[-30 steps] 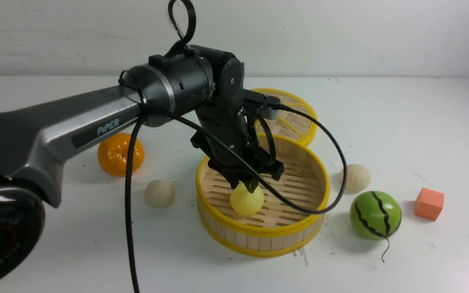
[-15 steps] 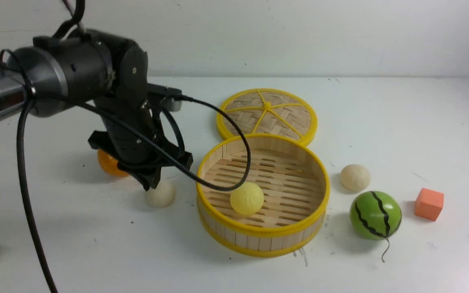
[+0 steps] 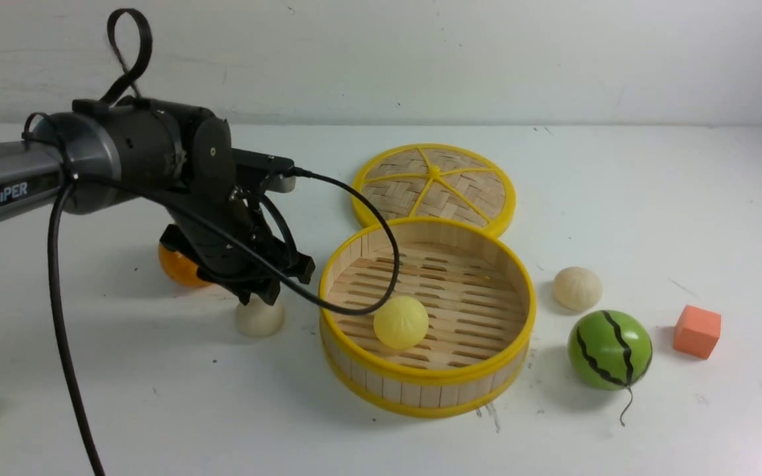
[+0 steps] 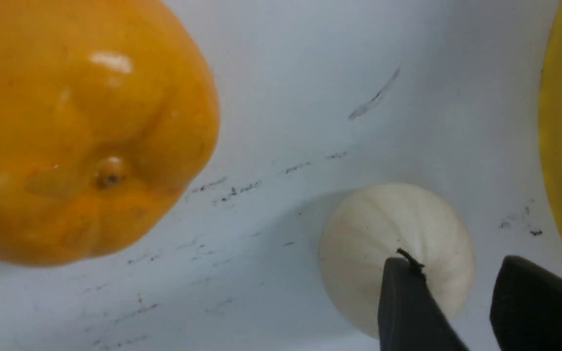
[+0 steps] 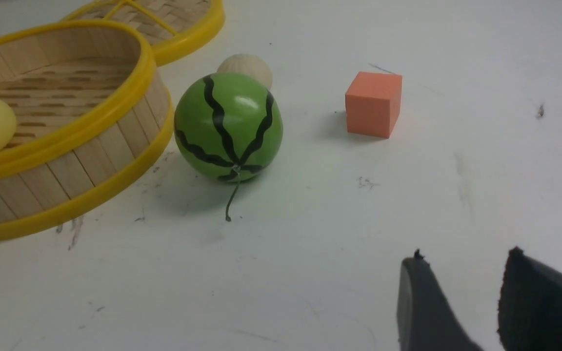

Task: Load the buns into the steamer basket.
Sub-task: Use the left arm to grab a steamed stuffed bun

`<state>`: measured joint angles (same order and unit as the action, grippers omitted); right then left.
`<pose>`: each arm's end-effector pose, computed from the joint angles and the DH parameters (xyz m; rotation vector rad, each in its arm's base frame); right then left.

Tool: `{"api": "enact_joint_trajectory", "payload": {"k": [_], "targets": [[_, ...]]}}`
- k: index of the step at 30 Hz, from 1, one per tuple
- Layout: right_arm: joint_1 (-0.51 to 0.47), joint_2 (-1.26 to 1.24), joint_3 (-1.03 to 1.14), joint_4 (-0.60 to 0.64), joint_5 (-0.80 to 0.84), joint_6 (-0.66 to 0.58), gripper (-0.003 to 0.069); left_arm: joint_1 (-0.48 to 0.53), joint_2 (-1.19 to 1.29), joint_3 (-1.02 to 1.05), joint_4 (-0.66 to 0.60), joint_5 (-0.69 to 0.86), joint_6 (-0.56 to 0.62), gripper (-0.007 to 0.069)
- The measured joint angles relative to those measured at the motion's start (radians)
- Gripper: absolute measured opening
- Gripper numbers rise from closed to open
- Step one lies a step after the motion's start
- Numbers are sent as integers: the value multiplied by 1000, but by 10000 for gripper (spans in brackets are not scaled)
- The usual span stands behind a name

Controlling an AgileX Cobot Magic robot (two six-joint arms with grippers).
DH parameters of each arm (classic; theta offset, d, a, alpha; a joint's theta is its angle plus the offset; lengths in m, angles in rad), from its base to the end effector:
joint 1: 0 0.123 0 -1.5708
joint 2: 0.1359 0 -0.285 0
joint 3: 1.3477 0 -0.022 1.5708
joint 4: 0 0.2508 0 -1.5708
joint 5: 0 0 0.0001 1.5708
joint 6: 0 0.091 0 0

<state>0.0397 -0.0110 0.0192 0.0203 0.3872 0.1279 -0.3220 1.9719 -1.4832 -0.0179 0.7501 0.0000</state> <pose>0.0521 0.0028 0.1725 0.0953 1.8787 0.1352 0.4001 -0.1347 0.2070 0.4232 2.6950 -0.1132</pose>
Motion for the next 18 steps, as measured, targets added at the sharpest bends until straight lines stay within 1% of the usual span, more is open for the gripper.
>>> {"api": "enact_joint_trajectory", "payload": {"k": [6, 11, 15, 16, 17, 18], "targets": [[0, 0, 0, 0, 0, 0, 239, 0, 24, 0, 32, -52, 0, 243], [0, 0, 0, 0, 0, 0, 239, 0, 25, 0, 42, -55, 0, 227], [0, 0, 0, 0, 0, 0, 239, 0, 26, 0, 44, -28, 0, 183], [0, 0, 0, 0, 0, 0, 239, 0, 30, 0, 44, -4, 0, 130], [0, 0, 0, 0, 0, 0, 239, 0, 32, 0, 44, 7, 0, 108], [0, 0, 0, 0, 0, 0, 239, 0, 35, 0, 44, 17, 0, 67]]}}
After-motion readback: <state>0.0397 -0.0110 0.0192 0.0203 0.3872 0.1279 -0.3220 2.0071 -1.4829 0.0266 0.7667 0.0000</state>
